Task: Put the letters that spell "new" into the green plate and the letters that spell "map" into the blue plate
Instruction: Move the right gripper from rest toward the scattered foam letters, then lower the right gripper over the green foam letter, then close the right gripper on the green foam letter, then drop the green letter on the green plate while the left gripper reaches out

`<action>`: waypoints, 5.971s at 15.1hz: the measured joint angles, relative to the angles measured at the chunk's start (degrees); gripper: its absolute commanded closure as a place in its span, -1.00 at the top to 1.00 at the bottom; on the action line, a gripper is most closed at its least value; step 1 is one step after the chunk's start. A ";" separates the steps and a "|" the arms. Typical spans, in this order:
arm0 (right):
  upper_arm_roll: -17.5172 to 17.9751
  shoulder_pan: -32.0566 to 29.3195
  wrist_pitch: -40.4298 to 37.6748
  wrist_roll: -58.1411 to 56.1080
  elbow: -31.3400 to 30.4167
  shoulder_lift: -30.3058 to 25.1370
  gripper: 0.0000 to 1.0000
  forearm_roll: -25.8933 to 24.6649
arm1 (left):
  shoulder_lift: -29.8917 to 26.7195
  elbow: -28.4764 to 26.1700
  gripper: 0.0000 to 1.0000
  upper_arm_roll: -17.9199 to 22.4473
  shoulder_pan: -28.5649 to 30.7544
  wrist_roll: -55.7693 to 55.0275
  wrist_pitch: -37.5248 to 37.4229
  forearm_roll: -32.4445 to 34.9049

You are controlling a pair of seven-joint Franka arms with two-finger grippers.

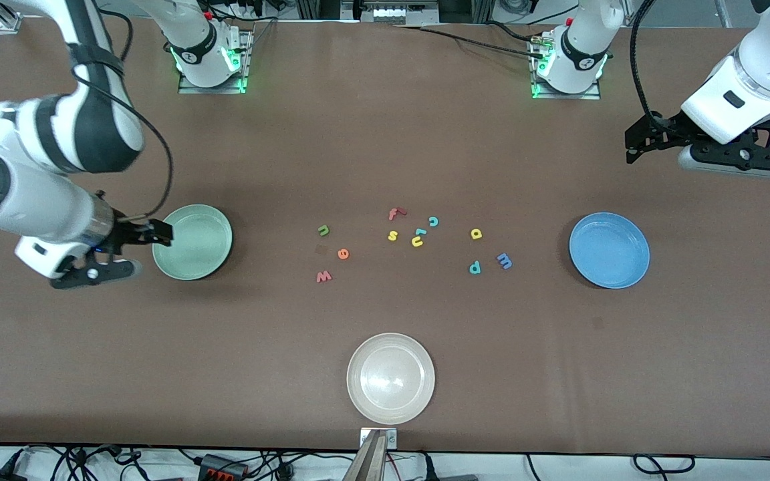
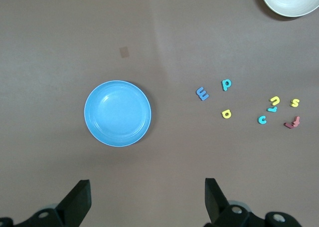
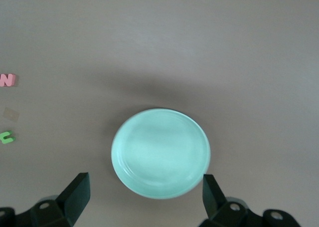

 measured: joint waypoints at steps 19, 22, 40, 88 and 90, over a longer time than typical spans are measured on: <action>0.27 16.18 17.66 27.96 4.46 18.07 1.00 2.88 | 0.01 0.21 1.00 -0.20 -0.27 -0.98 -0.02 0.00; 0.32 19.64 11.55 28.34 3.82 18.20 1.00 2.88 | 0.01 0.22 1.00 -0.20 -0.28 -0.98 -0.03 0.00; 0.32 25.99 13.94 27.10 -2.03 18.86 0.06 2.88 | 0.05 0.23 1.00 -0.20 -0.28 -1.01 -0.04 0.00; -2.10 5.17 6.82 9.36 -5.52 11.65 -0.80 2.87 | 25.28 0.60 1.00 -0.30 -4.52 -11.56 10.35 0.04; -2.25 3.23 6.83 7.12 -6.14 11.66 -0.79 2.85 | 29.51 0.74 1.00 -0.30 -4.71 -14.88 15.36 0.05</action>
